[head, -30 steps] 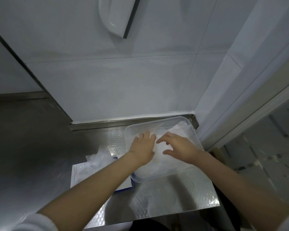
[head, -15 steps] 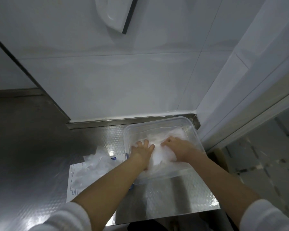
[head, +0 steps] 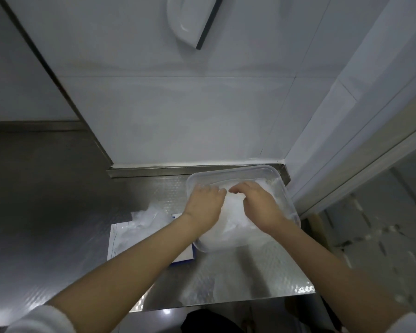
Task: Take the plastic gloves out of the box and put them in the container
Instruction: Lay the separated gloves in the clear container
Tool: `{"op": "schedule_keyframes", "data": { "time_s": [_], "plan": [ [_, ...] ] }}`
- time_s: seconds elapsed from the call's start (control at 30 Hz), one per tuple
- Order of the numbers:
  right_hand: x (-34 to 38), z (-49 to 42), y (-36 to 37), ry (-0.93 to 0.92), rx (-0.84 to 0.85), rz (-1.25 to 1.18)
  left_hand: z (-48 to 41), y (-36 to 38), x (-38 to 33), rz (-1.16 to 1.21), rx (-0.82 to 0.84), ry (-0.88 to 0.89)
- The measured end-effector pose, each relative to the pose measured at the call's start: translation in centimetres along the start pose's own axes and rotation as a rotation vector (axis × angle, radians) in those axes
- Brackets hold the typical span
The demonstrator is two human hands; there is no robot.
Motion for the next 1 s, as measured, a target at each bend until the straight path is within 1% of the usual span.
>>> {"op": "schedule_keyframes", "data": {
  "time_s": [0.07,0.13,0.2,0.3,0.4,0.5,0.57,0.67,0.77,0.83,1.0],
  "plan": [
    [3.6,1.3,-0.4,-0.109,-0.074,-0.083,1.9,-1.7,2.2,0.122,-0.130,-0.075],
    [7.2,2.8,0.4,-0.234,-0.092,-0.125,4.4,-1.9,4.9,0.183,-0.188,-0.163],
    [10.2,4.0,2.1,-0.343,-0.049,-0.127,7.1,-1.0,7.5,0.220,-0.196,-0.274],
    [13.4,5.0,5.5,-0.419,0.116,-0.090,10.7,1.7,10.6,0.275,-0.139,-0.417],
    [14.4,4.6,9.1,-0.362,0.267,0.004,12.8,5.3,11.7,0.477,-0.045,-0.459],
    [14.6,3.7,12.1,-0.336,0.329,0.178,13.7,8.1,11.0,0.644,0.041,-0.422],
    [14.9,3.3,13.5,-0.325,0.369,0.255,14.2,9.2,10.8,0.734,0.057,-0.420],
    [15.2,2.8,14.2,-0.305,0.383,0.297,14.6,9.5,11.0,0.815,0.031,-0.418],
    [14.9,2.1,13.9,-0.280,0.362,0.310,15.1,9.4,11.4,0.779,0.019,-0.413],
    [14.7,1.7,13.3,-0.265,0.342,0.280,15.5,9.4,11.9,0.703,0.013,-0.432],
    [14.2,1.1,11.6,-0.201,0.297,0.185,15.9,9.6,12.4,0.606,0.016,-0.470]
  ]
}}
Point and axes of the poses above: each hand's wrist, its own z-axis away from the middle knuckle, its own y-axis out of the palm, x = y × z, the point moved 10 cm from there along -z, towards the middle knuckle, and after that the axes turned 9 degrees about -z, right-handed, at the moved point
